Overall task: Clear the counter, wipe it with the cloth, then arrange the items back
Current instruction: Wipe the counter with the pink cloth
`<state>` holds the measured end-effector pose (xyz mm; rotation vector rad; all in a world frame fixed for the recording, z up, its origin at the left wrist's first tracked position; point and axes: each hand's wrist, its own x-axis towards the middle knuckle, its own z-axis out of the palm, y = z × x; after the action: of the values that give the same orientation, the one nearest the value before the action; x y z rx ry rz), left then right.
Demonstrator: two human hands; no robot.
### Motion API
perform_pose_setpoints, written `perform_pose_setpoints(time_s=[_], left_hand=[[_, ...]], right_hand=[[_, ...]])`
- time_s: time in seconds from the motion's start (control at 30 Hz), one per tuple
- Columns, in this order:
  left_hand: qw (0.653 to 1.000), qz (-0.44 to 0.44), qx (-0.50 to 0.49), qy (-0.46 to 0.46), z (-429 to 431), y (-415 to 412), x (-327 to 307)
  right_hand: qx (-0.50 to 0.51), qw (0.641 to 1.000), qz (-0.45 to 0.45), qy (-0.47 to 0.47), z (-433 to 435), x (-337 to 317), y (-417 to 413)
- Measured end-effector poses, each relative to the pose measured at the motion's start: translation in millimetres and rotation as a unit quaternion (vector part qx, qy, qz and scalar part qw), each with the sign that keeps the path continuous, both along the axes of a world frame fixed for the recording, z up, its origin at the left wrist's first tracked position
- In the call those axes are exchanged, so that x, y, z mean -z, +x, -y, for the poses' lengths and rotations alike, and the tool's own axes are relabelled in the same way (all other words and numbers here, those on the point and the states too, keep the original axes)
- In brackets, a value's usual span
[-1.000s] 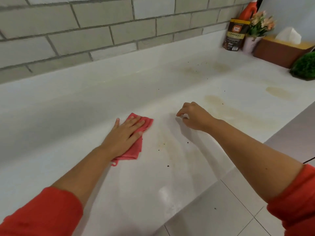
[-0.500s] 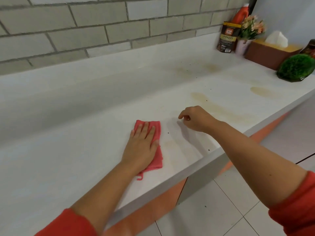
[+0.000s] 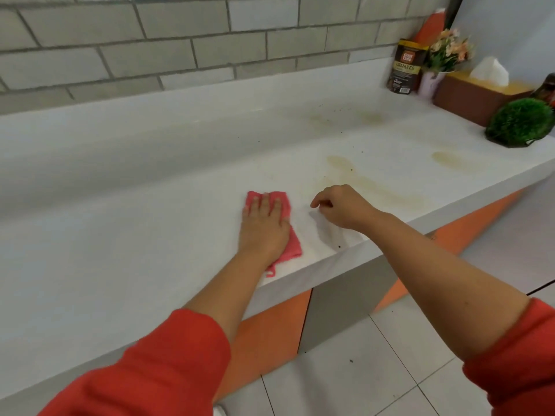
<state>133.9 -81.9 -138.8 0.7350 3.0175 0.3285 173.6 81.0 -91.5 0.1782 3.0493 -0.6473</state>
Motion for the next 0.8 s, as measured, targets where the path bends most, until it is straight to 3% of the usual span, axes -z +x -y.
perform_pose_setpoints(time_s=[0.2, 0.33, 0.47, 0.63, 0.8], left_hand=[[0.988, 0.025, 0.148, -0.029, 34, 45, -3], [0.998, 0.034, 0.050, -0.031, 45, 18, -3], [0.996, 0.040, -0.077, -0.038, -4, 12, -1], [0.995, 0.024, 0.086, -0.038, -46, 39, -1], [0.960, -0.014, 0.271, -0.073, -9, 50, -2]], right_hand=[[0.004, 1.000, 0.007, -0.018, -1, -4, 4], [0.014, 1.000, -0.007, -0.025, -8, -6, 12], [0.028, 0.999, -0.009, -0.038, -18, -6, 21], [0.016, 0.998, -0.016, -0.060, -14, -8, 20], [0.000, 0.998, -0.021, -0.063, -9, -14, 16]])
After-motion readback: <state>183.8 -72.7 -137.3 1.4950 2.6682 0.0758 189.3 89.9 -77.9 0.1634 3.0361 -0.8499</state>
